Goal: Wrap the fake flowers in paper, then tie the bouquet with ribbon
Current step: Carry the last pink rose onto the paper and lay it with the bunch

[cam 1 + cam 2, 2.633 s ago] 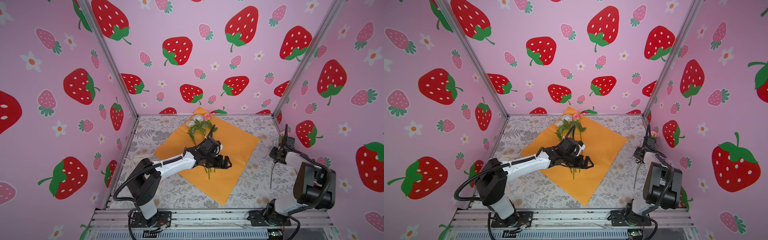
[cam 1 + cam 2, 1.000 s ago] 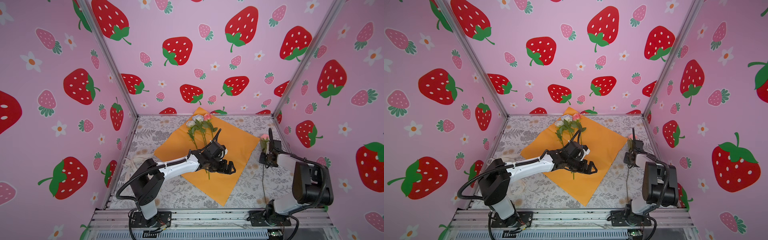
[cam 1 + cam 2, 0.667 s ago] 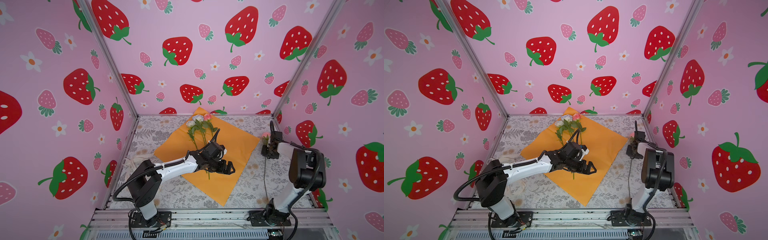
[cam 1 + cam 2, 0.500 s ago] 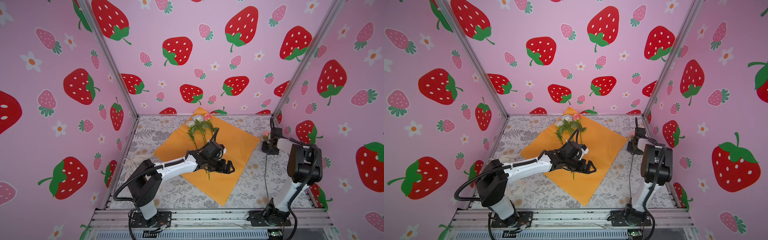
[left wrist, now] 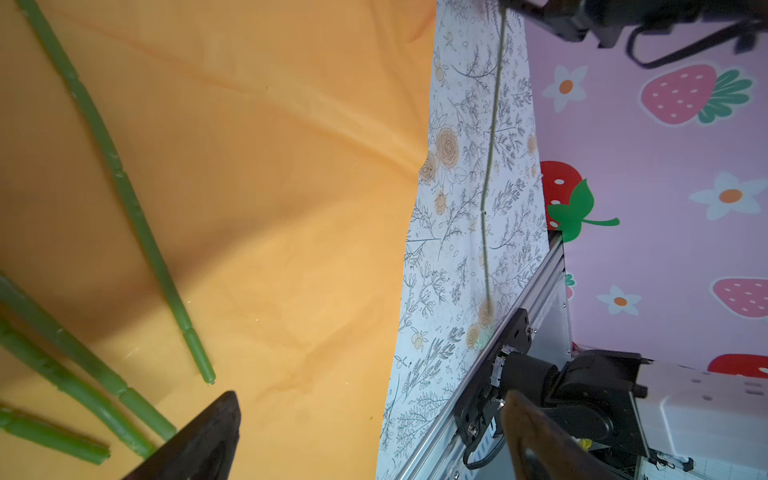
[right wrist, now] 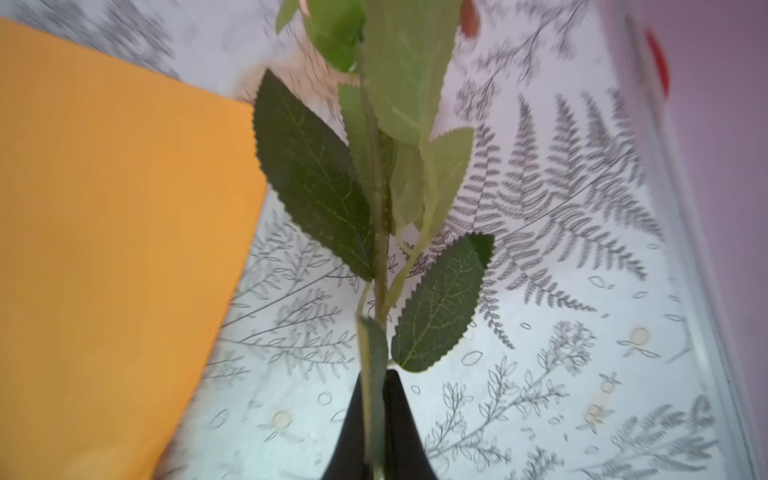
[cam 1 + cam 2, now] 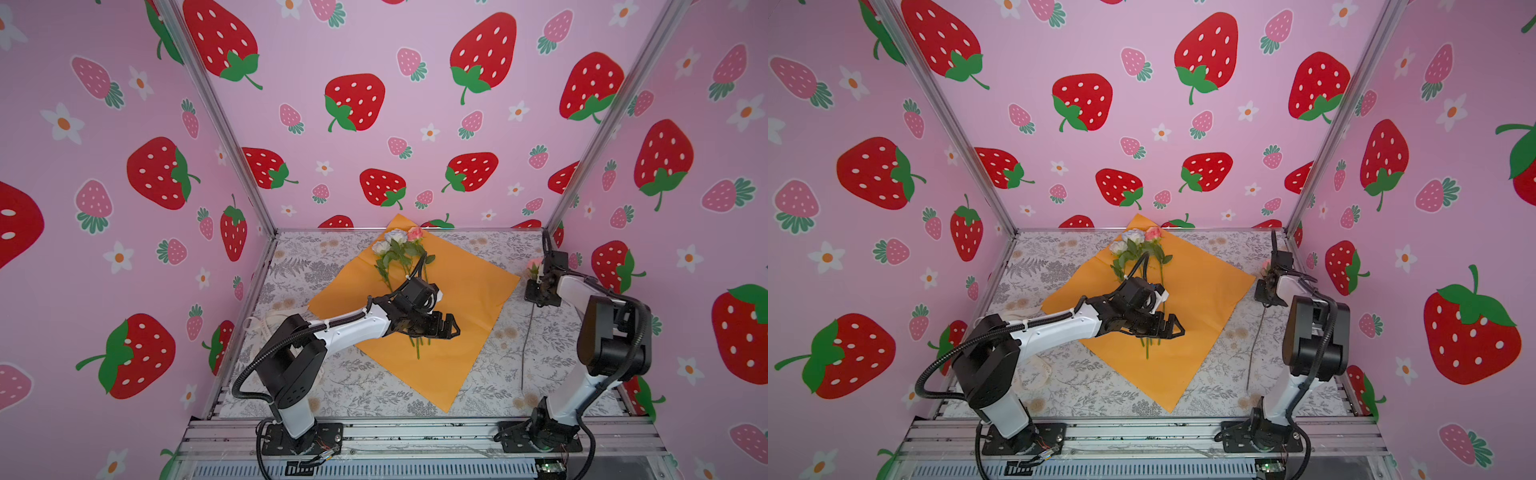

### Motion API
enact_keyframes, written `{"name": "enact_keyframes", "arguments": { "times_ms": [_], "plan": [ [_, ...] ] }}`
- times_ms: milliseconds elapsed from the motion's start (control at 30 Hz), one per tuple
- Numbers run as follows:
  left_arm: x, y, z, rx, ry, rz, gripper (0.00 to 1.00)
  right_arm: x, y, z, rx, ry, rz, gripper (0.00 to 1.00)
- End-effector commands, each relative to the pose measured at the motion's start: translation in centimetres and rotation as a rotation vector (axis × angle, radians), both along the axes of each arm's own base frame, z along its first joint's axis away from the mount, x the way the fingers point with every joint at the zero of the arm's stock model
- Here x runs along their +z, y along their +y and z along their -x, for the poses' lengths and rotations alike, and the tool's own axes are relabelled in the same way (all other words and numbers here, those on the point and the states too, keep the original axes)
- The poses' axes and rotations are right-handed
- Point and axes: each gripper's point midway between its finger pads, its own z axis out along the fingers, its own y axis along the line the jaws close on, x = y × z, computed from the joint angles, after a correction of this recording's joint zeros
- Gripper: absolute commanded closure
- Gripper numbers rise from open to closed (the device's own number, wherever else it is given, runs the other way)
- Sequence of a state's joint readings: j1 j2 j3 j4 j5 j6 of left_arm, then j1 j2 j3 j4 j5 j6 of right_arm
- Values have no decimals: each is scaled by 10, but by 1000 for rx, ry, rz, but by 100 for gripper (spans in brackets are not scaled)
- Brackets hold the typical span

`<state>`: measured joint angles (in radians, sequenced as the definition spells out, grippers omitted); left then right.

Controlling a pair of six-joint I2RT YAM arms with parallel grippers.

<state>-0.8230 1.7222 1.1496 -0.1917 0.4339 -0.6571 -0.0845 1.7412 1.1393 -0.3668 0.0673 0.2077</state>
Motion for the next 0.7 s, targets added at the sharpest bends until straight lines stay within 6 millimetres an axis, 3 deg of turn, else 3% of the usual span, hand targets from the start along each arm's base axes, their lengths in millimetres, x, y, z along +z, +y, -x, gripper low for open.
{"name": "enact_keyframes", "arguments": {
  "times_ms": [0,67,200,333,533,667],
  "plan": [
    [13,8,-6,44,-31,32,1,56,27,-9,57,-140,-72,95],
    [17,17,-9,68,-53,17,1,78,54,-14,105,-195,-145,95],
    [22,48,-18,169,-103,-15,1,107,126,-22,216,-246,-335,94],
    [28,101,-28,326,-130,-35,1,127,214,-31,362,-301,-475,94],
    [37,191,-24,575,-176,-75,1,122,328,-42,547,-254,-508,92],
    [36,229,-11,684,-177,-69,1,102,378,-59,606,-234,-494,92]
  ]
}}
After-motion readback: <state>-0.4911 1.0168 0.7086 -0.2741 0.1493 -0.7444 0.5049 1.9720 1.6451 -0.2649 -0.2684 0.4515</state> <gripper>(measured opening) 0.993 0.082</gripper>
